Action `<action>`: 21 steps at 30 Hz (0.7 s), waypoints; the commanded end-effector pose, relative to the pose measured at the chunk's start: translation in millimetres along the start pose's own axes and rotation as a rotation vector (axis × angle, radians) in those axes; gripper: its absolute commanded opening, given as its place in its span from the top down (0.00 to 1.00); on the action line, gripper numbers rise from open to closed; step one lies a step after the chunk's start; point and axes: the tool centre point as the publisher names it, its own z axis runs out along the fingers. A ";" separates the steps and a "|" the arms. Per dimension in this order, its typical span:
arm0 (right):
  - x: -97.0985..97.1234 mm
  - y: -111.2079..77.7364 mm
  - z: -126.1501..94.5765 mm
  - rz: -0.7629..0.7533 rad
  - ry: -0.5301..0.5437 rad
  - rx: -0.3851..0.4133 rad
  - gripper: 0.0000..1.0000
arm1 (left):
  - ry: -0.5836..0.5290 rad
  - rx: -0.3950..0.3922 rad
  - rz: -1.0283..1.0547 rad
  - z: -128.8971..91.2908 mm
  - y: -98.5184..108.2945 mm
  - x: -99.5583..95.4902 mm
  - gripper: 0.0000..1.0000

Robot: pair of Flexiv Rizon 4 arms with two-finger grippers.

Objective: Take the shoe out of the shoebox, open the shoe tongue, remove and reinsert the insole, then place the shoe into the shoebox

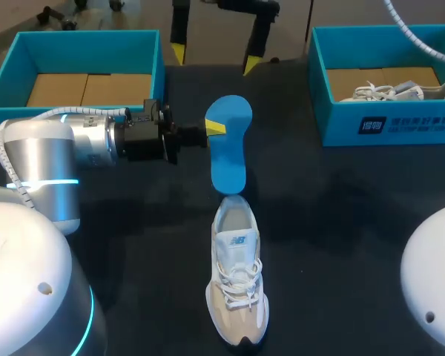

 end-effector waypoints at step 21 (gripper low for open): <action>-42.9 5.2 -5.8 -0.066 0.732 -0.082 0.00 | -0.003 0.002 0.000 0.1 0.8 0.4 1.00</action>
